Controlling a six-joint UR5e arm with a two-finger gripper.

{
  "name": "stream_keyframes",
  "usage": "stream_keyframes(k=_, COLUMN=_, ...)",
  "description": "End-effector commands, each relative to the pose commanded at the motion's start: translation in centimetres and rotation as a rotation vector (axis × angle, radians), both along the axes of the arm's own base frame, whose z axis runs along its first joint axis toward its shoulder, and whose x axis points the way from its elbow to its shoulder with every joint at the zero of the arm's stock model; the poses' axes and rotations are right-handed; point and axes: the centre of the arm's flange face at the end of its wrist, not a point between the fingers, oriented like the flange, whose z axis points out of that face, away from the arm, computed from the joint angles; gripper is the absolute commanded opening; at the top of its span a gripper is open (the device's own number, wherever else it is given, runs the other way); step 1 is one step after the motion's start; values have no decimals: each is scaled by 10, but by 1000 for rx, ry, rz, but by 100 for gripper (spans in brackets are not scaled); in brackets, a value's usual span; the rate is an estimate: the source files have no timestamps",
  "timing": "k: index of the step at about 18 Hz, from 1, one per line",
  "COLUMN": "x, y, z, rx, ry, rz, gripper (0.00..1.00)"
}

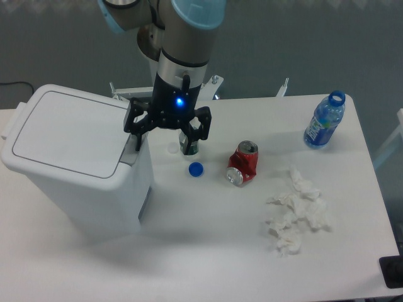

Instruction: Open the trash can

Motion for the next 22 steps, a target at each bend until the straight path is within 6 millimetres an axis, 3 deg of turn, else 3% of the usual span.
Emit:
stream_keyframes(k=16, x=-1, y=0, z=2, rx=3, ry=4, rz=0, gripper=100)
stream_keyframes(k=20, x=-17, y=-7, z=31, rx=44, ry=40, rz=32, gripper=100)
stream_keyframes(k=22, x=-41, y=-21, z=56, rx=78, ry=78, rz=69, gripper=100)
